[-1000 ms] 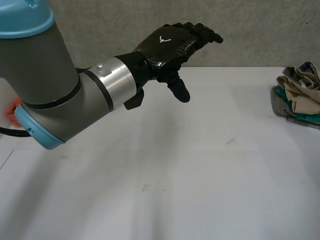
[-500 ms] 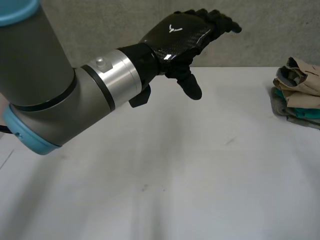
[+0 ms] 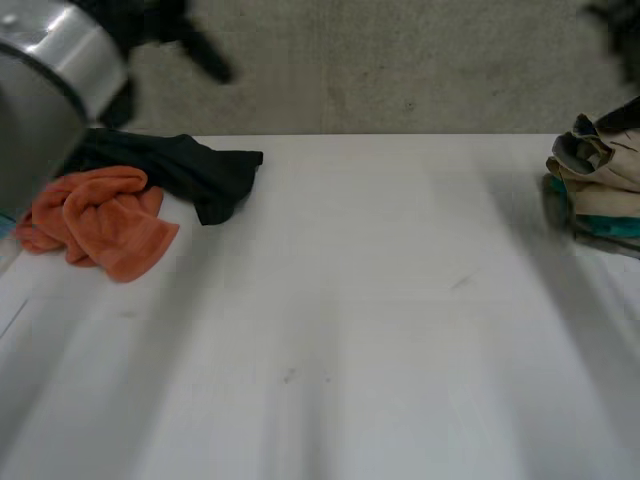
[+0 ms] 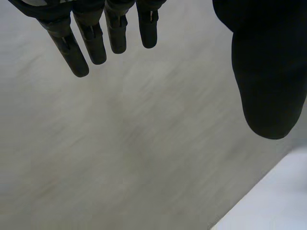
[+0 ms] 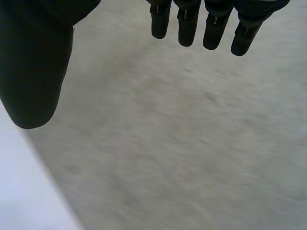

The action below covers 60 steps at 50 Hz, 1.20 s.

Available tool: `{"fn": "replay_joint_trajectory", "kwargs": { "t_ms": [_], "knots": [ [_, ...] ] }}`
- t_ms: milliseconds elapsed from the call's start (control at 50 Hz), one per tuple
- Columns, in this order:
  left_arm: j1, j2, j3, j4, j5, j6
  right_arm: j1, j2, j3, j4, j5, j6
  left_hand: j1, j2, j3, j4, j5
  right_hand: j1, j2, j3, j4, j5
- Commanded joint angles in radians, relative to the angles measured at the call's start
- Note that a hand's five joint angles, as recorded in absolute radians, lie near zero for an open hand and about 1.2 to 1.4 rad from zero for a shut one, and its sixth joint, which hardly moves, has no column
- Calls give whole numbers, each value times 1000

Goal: Fold the laundry.

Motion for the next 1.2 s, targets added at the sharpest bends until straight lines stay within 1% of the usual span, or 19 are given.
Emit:
{"fn": "replay_joint_trajectory", "kwargs": {
  "t_ms": [20,80,100,140,200,260,280,400,480,620,660,740,800,920,940,1020,1040,1100,1200],
  "knots": [
    [234,-162,-86,47,-44,288,124,15,159,83,-11,-127,68,50,51,57,48,-50,-32,-29,-36,-49],
    [278,-316,-45,142,-37,372,138,63,182,131,-10,-191,68,50,51,57,48,-50,-32,-29,-36,-49],
    [304,-389,-11,185,-16,384,141,72,185,138,-7,-204,65,47,48,54,45,-50,-32,-29,-36,-49],
    [332,-452,23,217,20,383,148,95,187,154,3,-231,65,47,48,54,45,-50,-32,-29,-36,-49],
    [390,-590,116,268,124,378,156,129,193,180,26,-271,74,56,57,63,54,-50,-32,-29,-36,-49],
    [403,-691,185,297,190,378,153,137,202,187,41,-288,74,56,57,63,54,-50,-32,-29,-36,-49],
    [407,-772,266,335,218,378,153,137,205,187,42,-288,86,68,69,75,65,-50,-32,-29,-36,-49],
    [412,-934,435,388,230,378,148,140,228,186,44,-288,121,103,104,110,100,-50,-32,-29,-36,-49],
    [412,-983,474,406,235,377,145,150,233,184,46,-288,162,144,145,151,142,-50,-32,-29,-36,-49],
    [407,-992,462,438,239,374,142,166,228,175,47,-291,200,182,183,189,180,-50,-32,-29,-36,-49],
    [404,-991,459,444,256,365,142,170,228,175,47,-291,200,182,183,189,180,-50,-32,-29,-36,-49],
    [384,-992,459,464,346,293,142,178,228,175,49,-291,197,180,180,187,177,-50,-32,-29,-36,-49],
    [367,-1005,474,486,379,276,142,180,228,177,49,-291,189,171,172,178,168,-50,-32,-29,-36,-49],
    [364,-1064,551,500,379,276,142,178,230,181,52,-293,218,200,201,207,197,-50,-32,-29,-36,-49],
    [364,-1074,564,500,379,276,142,178,230,181,55,-291,247,229,230,236,227,-50,-32,-29,-36,-49],
    [364,-1129,623,501,376,276,142,178,228,184,55,-293,575,557,558,564,555,-50,-32,-29,-36,-49],
    [367,-1146,644,501,374,276,142,178,228,184,55,-293,785,767,768,775,765,-50,-32,-29,-36,-49],
    [369,-1157,657,506,370,277,142,178,227,186,55,-293,1177,1159,1160,1166,1156,-50,-32,-29,-36,-49],
    [354,-1106,588,524,273,285,141,178,225,187,56,-293,1178,1160,1160,1167,1157,-50,-32,-29,-36,-49]
  ]
}}
